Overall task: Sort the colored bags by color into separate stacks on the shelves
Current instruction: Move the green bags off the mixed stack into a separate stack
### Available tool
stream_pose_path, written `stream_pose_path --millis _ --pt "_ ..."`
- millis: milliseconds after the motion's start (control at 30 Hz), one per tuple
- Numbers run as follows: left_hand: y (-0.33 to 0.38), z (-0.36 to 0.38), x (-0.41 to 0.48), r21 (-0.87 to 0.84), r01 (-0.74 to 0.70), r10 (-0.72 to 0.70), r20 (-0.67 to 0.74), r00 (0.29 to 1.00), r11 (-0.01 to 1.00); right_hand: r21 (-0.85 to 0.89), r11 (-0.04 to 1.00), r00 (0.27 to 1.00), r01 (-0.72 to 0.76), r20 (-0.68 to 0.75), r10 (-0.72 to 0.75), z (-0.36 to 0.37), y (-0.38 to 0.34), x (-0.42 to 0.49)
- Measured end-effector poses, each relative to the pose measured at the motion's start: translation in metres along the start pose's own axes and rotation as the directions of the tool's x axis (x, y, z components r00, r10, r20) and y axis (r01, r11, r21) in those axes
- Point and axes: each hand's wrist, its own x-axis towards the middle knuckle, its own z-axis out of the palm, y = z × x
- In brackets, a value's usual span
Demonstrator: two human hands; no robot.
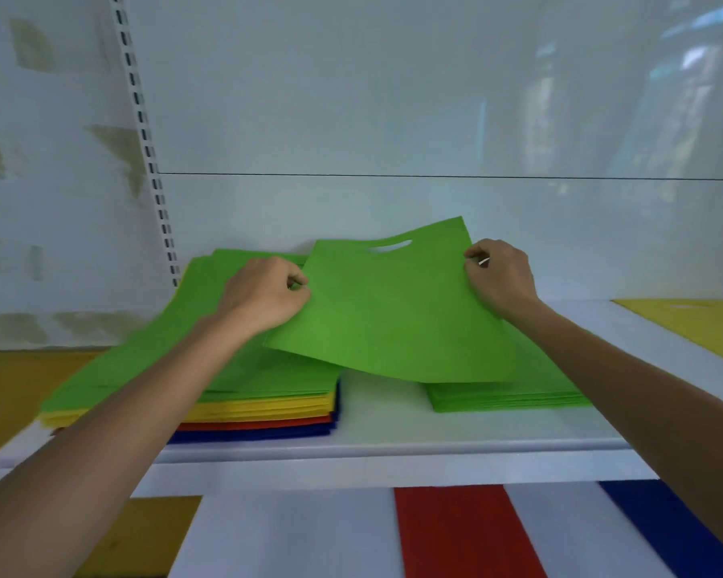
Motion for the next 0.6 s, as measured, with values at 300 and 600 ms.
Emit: stream_pose_path --millis 300,600 --pt "0.104 0.06 -0.001 0.149 -0.033 0.013 0.131 0.991 0.988 -0.147 0.989 0.985 0.006 0.169 0.02 -0.067 0.088 0.018" --pt "0.125 0.124 -0.024 0.205 0.001 -0.045 0.207 0.977 0.979 -0.241 0.97 0.868 -0.006 0.48 0.125 -0.058 0.154 0.009"
